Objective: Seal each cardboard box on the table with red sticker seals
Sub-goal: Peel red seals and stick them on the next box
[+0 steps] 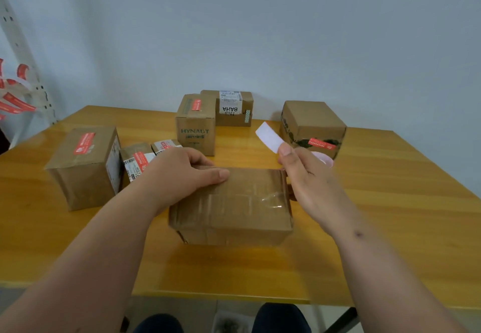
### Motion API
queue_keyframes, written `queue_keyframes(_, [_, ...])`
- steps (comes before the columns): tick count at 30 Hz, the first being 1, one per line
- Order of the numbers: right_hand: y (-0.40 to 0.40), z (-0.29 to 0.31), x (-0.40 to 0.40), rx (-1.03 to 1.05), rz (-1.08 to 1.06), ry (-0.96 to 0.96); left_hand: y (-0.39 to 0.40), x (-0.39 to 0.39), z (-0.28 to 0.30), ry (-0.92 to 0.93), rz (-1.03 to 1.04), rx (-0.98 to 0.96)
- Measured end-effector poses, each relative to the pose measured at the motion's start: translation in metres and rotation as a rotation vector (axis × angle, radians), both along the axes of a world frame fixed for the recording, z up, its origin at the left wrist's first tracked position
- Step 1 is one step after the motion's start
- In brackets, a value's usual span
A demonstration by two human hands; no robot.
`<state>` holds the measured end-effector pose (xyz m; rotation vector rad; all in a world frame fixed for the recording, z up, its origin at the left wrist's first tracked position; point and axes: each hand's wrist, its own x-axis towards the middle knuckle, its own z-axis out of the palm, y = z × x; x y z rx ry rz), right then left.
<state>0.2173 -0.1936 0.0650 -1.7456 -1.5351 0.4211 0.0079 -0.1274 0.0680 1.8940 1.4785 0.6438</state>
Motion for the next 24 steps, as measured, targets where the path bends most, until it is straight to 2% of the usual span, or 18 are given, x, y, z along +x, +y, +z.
queue_keyframes(3, [0.004, -0.009, 0.001, 0.047, -0.027, -0.103, -0.002, 0.007, -0.008, 0.187, 0.054, 0.204])
queue_keyframes(4, [0.006, -0.011, 0.002, 0.099, -0.035, -0.131, -0.003, 0.009, -0.009, 0.188, 0.056, 0.293])
queue_keyframes(7, [0.009, -0.01, 0.005, 0.274, -0.012, -0.22, -0.014, 0.013, 0.003, -0.042, 0.066, 0.456])
queue_keyframes(9, [0.011, -0.008, 0.007, 0.399, 0.026, -0.327, -0.022, 0.015, 0.015, -0.24, 0.09, 0.372])
queue_keyframes(11, [0.015, -0.009, 0.009, 0.528, 0.039, -0.447, -0.029, 0.016, 0.028, -0.354, 0.099, 0.242])
queue_keyframes(16, [0.022, -0.016, 0.012, 0.817, 0.045, -0.566, -0.028, 0.008, 0.034, -0.407, 0.062, 0.099])
queue_keyframes(20, [0.024, -0.015, 0.012, 0.873, 0.052, -0.599, -0.023, 0.001, 0.026, -0.442, -0.021, 0.068])
queue_keyframes(24, [0.024, -0.014, 0.012, 0.833, 0.075, -0.602, -0.021, -0.001, 0.02, -0.514, 0.066, 0.14])
